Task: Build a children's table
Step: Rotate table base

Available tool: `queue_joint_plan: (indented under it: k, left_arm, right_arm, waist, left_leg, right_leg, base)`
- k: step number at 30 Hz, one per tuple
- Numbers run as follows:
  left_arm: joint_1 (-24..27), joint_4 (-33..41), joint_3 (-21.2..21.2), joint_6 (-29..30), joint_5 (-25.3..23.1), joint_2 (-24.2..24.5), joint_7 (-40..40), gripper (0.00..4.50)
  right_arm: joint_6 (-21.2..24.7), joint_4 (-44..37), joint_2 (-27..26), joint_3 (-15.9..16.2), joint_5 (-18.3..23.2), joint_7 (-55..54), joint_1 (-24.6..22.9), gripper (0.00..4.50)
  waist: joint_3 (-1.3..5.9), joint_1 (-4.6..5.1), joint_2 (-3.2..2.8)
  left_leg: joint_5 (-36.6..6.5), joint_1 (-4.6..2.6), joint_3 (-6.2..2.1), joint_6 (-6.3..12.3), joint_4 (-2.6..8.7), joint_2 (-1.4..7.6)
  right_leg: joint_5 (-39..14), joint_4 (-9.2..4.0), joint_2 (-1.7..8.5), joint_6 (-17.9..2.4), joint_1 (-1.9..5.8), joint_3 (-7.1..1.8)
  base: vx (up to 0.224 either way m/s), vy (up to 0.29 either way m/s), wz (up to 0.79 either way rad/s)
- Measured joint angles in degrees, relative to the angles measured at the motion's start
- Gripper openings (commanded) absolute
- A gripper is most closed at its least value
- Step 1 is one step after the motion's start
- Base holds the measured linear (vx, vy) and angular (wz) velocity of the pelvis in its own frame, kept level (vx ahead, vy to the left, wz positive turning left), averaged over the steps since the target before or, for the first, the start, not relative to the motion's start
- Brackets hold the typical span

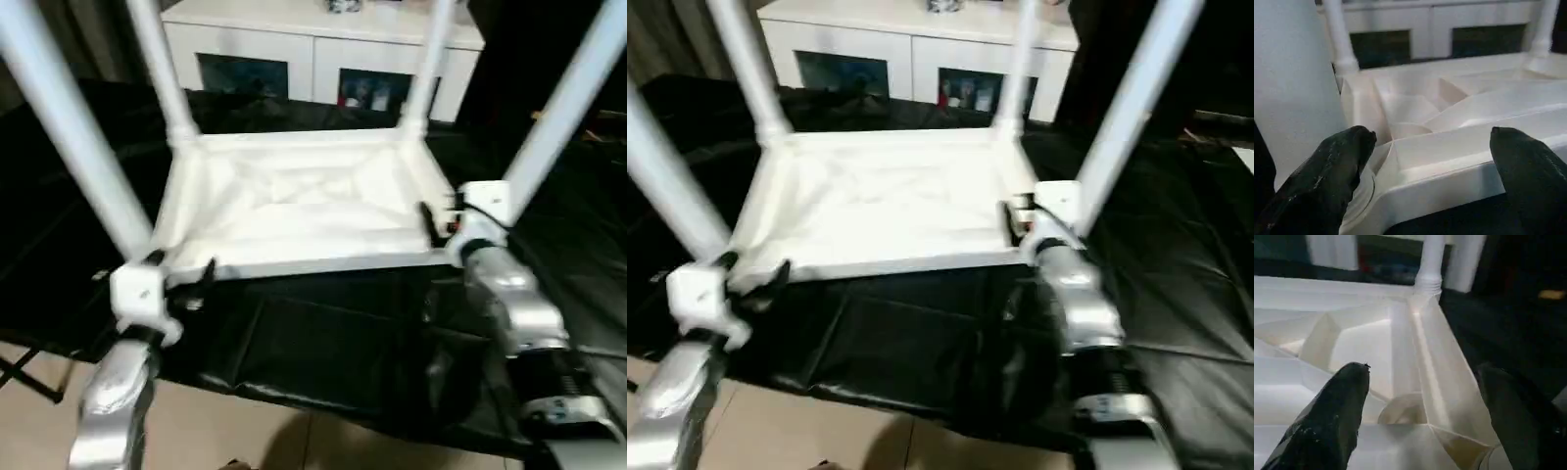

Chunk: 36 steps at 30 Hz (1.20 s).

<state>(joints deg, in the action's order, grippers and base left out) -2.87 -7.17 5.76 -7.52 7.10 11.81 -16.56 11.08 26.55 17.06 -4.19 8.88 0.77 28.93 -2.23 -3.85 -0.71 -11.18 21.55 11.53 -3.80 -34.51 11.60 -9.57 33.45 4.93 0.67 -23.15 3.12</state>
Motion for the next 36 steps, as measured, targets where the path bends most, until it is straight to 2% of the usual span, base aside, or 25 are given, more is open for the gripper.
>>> queue_joint_plan:
  k: [7,10,11,13,14,18,21,25,28,31,33,36]
  left_arm:
    - [-3.30,0.02,-5.19,0.53,-0.02,-2.23,-1.98,4.50]
    - [-4.61,0.04,-2.00,0.42,0.11,-1.97,-0.10,4.50]
    - [-4.44,0.06,-0.01,0.30,0.24,-1.61,0.75,4.50]
    - [-4.07,0.06,0.62,0.26,0.27,-1.27,1.07,4.50]
    - [-4.06,0.06,0.03,0.24,0.22,-1.88,1.05,4.50]
    - [-3.67,0.08,-4.19,0.17,-0.15,-3.69,0.72,4.50]
    - [-3.01,0.14,-3.71,-0.07,-0.29,-3.53,0.85,4.50]
    - [-1.81,0.35,-1.65,-0.11,0.33,-3.11,0.57,4.50]
    - [-1.98,1.71,-1.44,0.97,3.78,-2.82,-1.43,4.50]
    - [-2.48,2.34,-1.40,3.46,6.96,-1.80,-4.48,4.50]
    - [-5.28,0.56,-1.33,6.26,7.35,-0.62,-6.42,4.50]
    - [-11.48,-4.20,-1.31,8.85,7.29,-0.78,-6.78,4.50]
  right_arm:
    - [-0.64,1.75,5.98,-3.66,-0.04,-2.02,-1.62,3.83]
    - [-0.43,3.71,8.41,-7.27,-0.12,-4.99,-2.88,3.83]
    - [-0.39,4.14,10.49,-9.66,-0.62,-6.54,-3.96,3.83]
    - [-0.38,4.43,11.46,-11.75,-1.11,-7.71,-4.41,3.83]
    - [-0.39,4.90,11.37,-11.81,-1.36,-7.87,-4.41,3.83]
    - [-0.54,5.72,8.80,-9.47,-1.63,-6.31,-4.79,3.83]
    - [-1.51,5.64,7.69,-7.88,-1.51,-2.98,-4.92,3.83]
    - [-3.07,1.95,5.34,-4.88,-0.38,4.52,-4.90,3.83]
    - [-3.55,-1.67,3.60,-2.13,1.10,8.98,-4.87,3.83]
    - [-3.06,-4.44,3.49,-0.23,2.12,12.36,-5.12,3.83]
    - [-1.95,-6.44,3.39,2.35,1.40,13.66,-5.82,3.83]
    - [0.02,-6.11,1.73,2.91,-0.57,12.12,-6.40,3.83]
  waist:
    - [-0.07,0.26,-0.13]
    - [-0.09,-0.02,-0.39]
    - [0.00,-0.10,-0.78]
    - [0.06,0.29,-0.99]
    - [0.07,0.68,-0.94]
    - [0.07,2.70,-0.97]
    - [0.10,3.85,-1.04]
    - [0.06,4.63,-0.97]
    - [0.05,4.20,-0.89]
    - [0.02,3.21,-0.79]
    - [0.03,2.36,-0.63]
    - [-0.02,1.55,-0.49]
  left_leg:
    - [0.01,0.03,0.02,0.01,-0.09,0.00]
    - [0.01,0.05,0.02,0.01,-0.15,-0.01]
    - [0.00,0.03,0.11,0.01,-0.21,-0.05]
    - [0.00,-0.05,0.14,0.02,-0.22,-0.10]
    - [0.00,-0.13,0.12,0.02,-0.27,-0.09]
    - [0.00,-0.17,0.07,0.02,-0.28,-0.09]
    - [0.00,-0.18,-0.10,0.01,-0.25,-0.06]
    - [0.00,-0.17,-0.18,0.01,-0.26,0.01]
    - [0.00,-0.14,-0.17,0.01,-0.28,0.03]
    - [0.00,-0.10,-0.09,0.01,-0.31,0.02]
    - [0.00,-0.10,-0.09,0.01,-0.31,0.03]
    - [0.00,-0.09,0.01,0.01,-0.34,-0.01]
  right_leg:
    - [-0.02,0.15,0.04,0.03,-0.05,0.00]
    - [-0.19,0.50,0.12,0.16,-0.08,0.02]
    - [-0.33,0.62,0.23,0.31,-0.06,0.00]
    - [-0.34,0.65,0.26,0.34,-0.03,-0.05]
    - [-0.33,0.67,0.25,0.35,0.02,-0.05]
    - [-0.34,0.68,0.21,0.51,-0.06,-0.06]
    - [-0.32,0.72,0.15,0.52,-0.10,0.06]
    - [-0.28,0.72,0.12,0.45,-0.13,0.21]
    - [-0.25,0.71,0.17,0.41,-0.12,0.26]
    - [-0.08,0.70,0.23,0.12,-0.11,0.24]
    - [-0.08,0.70,0.22,0.11,-0.10,0.25]
    - [-0.08,0.71,0.26,0.10,-0.08,0.11]
  base:
    - [0.000,0.000,0.00]
    - [0.000,0.000,0.00]
    - [0.000,0.000,0.00]
    - [0.000,0.000,0.00]
    - [0.000,0.000,0.00]
    - [0.000,0.000,0.00]
    - [0.000,0.000,0.00]
    - [0.000,0.000,0.00]
    - [0.000,0.000,0.00]
    - [0.000,0.000,0.00]
    - [0.000,0.000,0.00]
    - [0.000,0.000,0.00]
